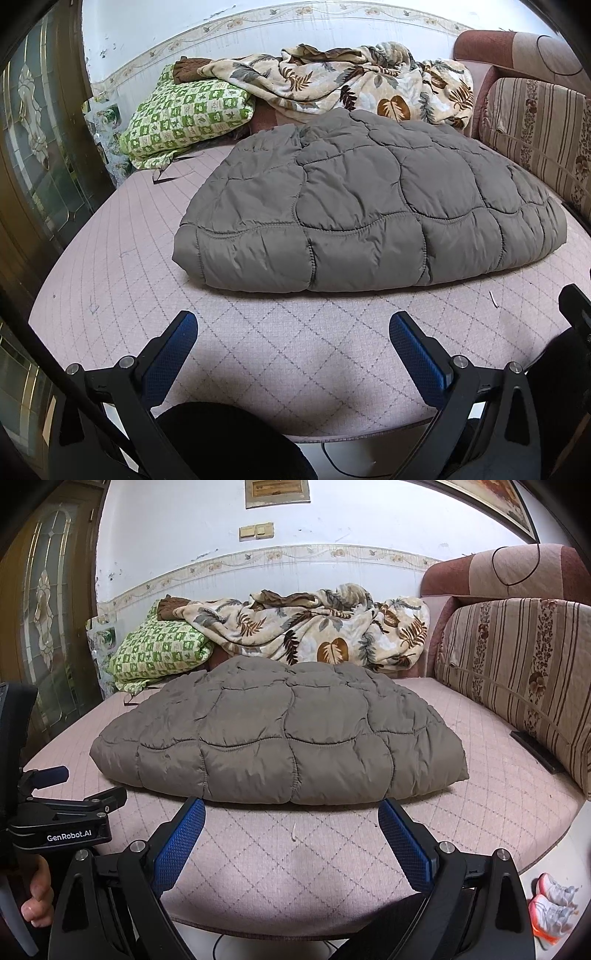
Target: Fold large clothes
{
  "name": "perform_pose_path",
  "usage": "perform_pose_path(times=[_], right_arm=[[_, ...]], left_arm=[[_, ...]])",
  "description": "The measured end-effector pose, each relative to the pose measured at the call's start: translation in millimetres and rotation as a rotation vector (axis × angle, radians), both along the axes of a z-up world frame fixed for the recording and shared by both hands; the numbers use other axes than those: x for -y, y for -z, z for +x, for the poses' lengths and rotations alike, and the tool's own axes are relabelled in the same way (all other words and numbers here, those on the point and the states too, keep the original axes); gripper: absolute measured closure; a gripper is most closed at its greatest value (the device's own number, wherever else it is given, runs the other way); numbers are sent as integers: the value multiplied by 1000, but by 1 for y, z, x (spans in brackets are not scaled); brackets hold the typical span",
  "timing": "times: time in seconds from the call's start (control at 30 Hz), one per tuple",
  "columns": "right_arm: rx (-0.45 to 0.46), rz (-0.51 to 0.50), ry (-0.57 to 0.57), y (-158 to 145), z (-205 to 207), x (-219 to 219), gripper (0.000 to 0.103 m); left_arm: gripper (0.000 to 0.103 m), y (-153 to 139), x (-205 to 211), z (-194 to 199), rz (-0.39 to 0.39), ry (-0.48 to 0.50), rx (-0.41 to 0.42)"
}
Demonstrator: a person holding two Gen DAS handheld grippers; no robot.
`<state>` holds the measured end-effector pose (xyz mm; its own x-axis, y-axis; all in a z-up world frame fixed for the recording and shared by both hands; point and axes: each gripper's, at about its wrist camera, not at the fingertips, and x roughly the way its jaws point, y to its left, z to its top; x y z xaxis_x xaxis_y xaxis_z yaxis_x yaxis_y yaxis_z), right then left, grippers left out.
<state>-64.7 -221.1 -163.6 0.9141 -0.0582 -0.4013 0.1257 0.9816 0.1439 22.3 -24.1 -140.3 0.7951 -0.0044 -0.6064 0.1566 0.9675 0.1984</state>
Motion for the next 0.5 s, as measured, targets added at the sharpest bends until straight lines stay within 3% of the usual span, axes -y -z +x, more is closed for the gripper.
perform_pose_path(times=[0.5], right_arm=[[-6,5,-2,0,0,4,6]], left_arm=[[0,3,-1,1,2,1,-4]])
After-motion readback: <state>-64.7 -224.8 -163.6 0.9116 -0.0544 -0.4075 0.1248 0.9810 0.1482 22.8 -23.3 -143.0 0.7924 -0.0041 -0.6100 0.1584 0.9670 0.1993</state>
